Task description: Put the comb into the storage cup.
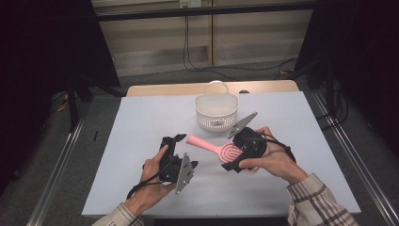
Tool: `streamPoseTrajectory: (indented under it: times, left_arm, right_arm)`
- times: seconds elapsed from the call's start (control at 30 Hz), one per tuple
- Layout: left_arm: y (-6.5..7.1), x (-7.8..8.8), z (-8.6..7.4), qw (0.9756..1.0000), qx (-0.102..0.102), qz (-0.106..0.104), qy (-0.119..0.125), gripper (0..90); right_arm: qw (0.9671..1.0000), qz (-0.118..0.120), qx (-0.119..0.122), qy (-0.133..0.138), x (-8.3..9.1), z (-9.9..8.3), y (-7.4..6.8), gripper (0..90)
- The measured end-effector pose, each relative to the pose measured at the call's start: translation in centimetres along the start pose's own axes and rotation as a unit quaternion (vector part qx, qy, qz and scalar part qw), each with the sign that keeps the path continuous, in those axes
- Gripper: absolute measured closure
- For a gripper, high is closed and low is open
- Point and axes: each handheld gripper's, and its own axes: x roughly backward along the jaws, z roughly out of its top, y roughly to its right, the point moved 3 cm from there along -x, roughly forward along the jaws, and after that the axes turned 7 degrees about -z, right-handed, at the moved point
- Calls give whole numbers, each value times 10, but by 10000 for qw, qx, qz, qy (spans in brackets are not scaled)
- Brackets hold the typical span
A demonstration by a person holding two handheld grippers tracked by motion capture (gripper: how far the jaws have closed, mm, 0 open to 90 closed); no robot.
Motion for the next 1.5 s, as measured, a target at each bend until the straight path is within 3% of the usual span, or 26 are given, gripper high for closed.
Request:
streamPoseTrajectory:
  times: [0.17,0.33,0.57,0.7,0.9,1.07,1.13,1.17,1.27,1.5]
  left_arm:
    - [3,-3,1,9998,-173,-66,-40,84]
    - [4,-4,2,9992,-345,114,-136,79]
    - [8,-8,1,9980,-551,188,-253,111]
    - [13,-10,4,9972,-704,165,-176,122]
    - [21,-11,10,9934,-1098,265,-172,149]
    - [24,-13,11,9924,-1174,263,-279,198]
    - [26,-15,10,9926,-1155,238,-306,261]
    - [26,-15,10,9908,-1265,303,-366,258]
    - [27,-16,12,9908,-1246,413,-320,280]
    - [32,-17,14,9864,-1478,484,-527,376]
  right_arm:
    - [10000,4,-38,-30,-1,1,-1,197]
    - [10000,35,4,-19,-3,2,-2,197]
    - [10000,57,-1,-49,-7,3,-4,197]
    - [9999,84,-14,-64,-9,2,-4,197]
    - [9999,101,-3,-67,-11,2,-6,197]
    - [9999,149,35,-72,-13,2,-8,197]
    - [9999,156,46,-51,-14,3,-9,197]
    - [9998,168,38,-54,-15,3,-9,197]
    - [9998,188,43,-47,-17,4,-10,197]
    - [9997,228,56,-26,-19,7,-13,197]
